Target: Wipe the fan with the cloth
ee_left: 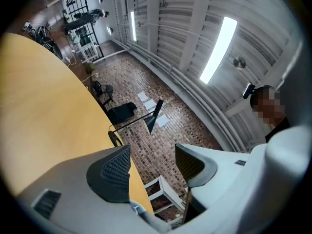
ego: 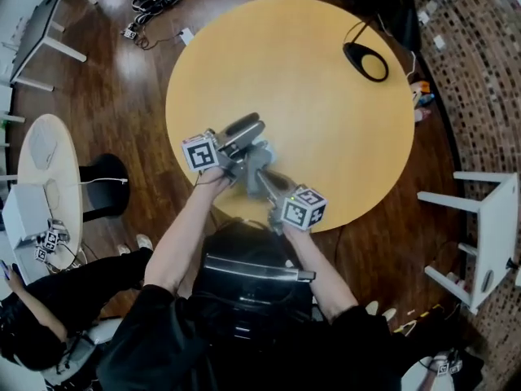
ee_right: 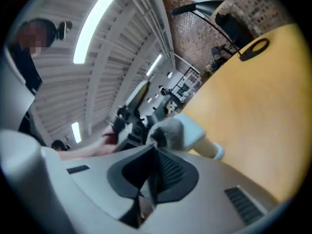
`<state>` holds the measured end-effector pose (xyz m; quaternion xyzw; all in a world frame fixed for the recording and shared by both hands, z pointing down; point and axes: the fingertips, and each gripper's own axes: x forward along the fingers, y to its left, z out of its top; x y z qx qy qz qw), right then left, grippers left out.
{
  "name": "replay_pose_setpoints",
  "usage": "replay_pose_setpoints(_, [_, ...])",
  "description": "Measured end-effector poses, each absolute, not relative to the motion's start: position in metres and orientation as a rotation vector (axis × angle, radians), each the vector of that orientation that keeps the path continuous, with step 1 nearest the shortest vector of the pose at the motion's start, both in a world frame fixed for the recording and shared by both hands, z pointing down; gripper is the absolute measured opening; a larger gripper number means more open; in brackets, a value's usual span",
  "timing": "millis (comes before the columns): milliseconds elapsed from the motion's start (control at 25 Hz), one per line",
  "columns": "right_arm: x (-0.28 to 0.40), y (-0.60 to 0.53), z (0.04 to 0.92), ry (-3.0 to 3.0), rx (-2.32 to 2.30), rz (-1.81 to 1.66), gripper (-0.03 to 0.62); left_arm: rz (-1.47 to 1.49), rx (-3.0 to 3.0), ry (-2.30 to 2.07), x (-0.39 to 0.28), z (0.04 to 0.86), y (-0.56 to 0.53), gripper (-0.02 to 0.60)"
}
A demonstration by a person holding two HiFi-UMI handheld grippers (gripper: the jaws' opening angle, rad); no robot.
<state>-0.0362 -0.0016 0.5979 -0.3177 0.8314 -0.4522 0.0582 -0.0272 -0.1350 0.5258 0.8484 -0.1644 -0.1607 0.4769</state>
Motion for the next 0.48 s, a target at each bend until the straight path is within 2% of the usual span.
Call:
replay_pose_setpoints(240, [-0.062, -0.019, 0.674, 2.425, -1.192, -1.550, 0.028, -0.300, 2.049, -0.372, -0.026, 0.537, -0.133, 0.272])
replay_pose_setpoints(400, [-0.034, -0.026, 0.719, 1.966, -1.283, -1.857, 0.027, -0.296, 2.037, -0.356, -0.023, 0.539, -0.134, 0.270])
replay_pose_setpoints(480, [-0.018, -0.020, 0.712, 1.804, -1.197, -1.864, 0.027, -0.299, 2.032, -0.345, -0.019, 0.538, -0.133, 0.270])
